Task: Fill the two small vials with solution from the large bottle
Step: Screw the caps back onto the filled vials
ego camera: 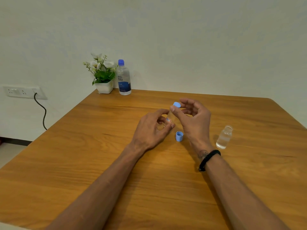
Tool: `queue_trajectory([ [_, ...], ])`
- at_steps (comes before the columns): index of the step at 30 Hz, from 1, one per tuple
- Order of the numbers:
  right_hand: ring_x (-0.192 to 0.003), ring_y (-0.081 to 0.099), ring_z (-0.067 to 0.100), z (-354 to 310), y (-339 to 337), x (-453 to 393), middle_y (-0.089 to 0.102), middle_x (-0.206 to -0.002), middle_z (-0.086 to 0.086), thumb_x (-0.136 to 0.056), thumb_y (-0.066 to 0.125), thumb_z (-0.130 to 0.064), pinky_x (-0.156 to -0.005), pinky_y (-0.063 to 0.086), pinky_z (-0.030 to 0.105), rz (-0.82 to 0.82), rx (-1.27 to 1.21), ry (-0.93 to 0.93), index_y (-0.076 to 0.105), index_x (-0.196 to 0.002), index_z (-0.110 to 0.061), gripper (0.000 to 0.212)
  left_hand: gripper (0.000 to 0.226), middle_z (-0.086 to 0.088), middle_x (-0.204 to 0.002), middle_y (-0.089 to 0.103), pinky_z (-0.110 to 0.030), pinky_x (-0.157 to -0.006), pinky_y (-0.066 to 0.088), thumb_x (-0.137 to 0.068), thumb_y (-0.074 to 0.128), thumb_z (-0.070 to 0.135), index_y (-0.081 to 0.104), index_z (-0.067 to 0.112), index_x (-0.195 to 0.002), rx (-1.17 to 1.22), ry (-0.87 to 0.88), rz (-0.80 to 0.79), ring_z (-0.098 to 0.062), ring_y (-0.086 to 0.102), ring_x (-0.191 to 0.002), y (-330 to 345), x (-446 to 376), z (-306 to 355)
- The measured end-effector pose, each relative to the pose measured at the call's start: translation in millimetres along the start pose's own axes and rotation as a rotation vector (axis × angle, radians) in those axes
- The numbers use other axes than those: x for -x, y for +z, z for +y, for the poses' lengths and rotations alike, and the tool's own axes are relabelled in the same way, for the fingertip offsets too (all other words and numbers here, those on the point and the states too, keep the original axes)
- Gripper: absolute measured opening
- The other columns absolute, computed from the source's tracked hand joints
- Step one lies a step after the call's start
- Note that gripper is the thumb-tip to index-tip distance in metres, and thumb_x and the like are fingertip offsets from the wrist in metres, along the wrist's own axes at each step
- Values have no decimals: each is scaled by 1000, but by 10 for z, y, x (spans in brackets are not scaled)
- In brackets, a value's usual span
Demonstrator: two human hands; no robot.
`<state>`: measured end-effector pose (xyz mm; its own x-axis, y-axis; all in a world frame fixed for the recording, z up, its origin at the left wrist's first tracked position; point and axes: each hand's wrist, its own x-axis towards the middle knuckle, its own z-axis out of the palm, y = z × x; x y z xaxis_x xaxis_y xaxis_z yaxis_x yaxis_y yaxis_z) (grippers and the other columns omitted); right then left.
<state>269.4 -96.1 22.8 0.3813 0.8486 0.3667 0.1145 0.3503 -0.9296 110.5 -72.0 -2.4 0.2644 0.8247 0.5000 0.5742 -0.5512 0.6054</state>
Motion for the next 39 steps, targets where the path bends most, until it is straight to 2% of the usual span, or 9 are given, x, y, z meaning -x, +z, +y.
queue_trajectory([
  [3, -80, 65, -1, -5, 2, 6, 77, -101, -10, -85, 90, -28, -78, 57, 18, -7, 59, -27, 79, -114, -22, 31, 58, 8, -110, 73, -34, -89, 54, -95, 69, 51, 55, 29, -146, -16, 13, -26, -6, 63, -101, 16, -2, 15],
  [10, -88, 70, 4, -17, -16, -22, 78, -106, -11, -89, 86, -31, -75, 56, 14, -21, 111, -62, 79, -121, -20, 34, 55, 14, -106, 66, -29, -85, 53, -95, 70, 48, 56, 28, -144, 14, 12, -12, -4, 62, -96, -10, -7, 22],
  [16, -74, 59, 7, -8, -25, -19, 75, -92, -4, -80, 93, -35, -66, 56, 19, 21, 147, -74, 78, -103, -22, 30, 59, 7, -111, 71, -32, -86, 52, -95, 70, 48, 53, 30, -148, -35, 43, -7, -7, 59, -95, 20, 15, 26],
  [23, -75, 63, 5, -7, -8, 3, 73, -87, -5, -79, 93, -40, -69, 57, 18, 42, 128, -63, 76, -96, -22, 30, 58, 8, -110, 73, -37, -89, 55, -95, 70, 49, 54, 30, -147, 1, 42, -17, -6, 63, -96, 44, 6, 21],
  [27, -83, 71, 14, -31, -12, 2, 77, -91, -6, -83, 91, -39, -72, 59, 20, 0, 99, -42, 78, -100, -23, 27, 57, 9, -108, 73, -35, -88, 55, -94, 72, 46, 56, 28, -146, 39, 28, -7, -5, 64, -96, 26, -1, 14],
  [31, -81, 69, 7, -34, -25, 10, 77, -91, -6, -81, 92, -39, -72, 59, 19, 0, 96, -39, 78, -100, -23, 29, 57, 9, -108, 73, -30, -86, 53, -95, 71, 47, 55, 30, -146, 35, 40, -15, -4, 64, -97, 36, -3, 14],
  [33, -86, 71, 6, -40, -24, 22, 77, -97, -7, -79, 93, -43, -73, 60, 21, -2, 106, -39, 77, -107, -23, 37, 56, 9, -107, 73, -26, -82, 51, -95, 71, 46, 55, 30, -146, 52, 37, -3, -4, 65, -96, 37, -2, 20],
  [37, -106, 73, 3, -115, -31, 21, 74, -123, -10, -83, 89, -46, -84, 61, 19, -58, 76, -25, 63, -142, -25, 67, 53, 10, -105, 73, -22, -75, 54, -95, 71, 47, 58, 28, -143, 108, -6, 22, -5, 67, -96, 21, -13, 6],
  [39, -114, 72, 3, -144, -51, 11, 74, -128, -6, -91, 85, -36, -96, 61, 28, -100, -15, -9, 59, -147, -25, 63, 51, 12, -104, 71, -17, -73, 50, -94, 72, 46, 59, 28, -141, 107, -17, 24, -2, 66, -97, 23, -15, 3],
])
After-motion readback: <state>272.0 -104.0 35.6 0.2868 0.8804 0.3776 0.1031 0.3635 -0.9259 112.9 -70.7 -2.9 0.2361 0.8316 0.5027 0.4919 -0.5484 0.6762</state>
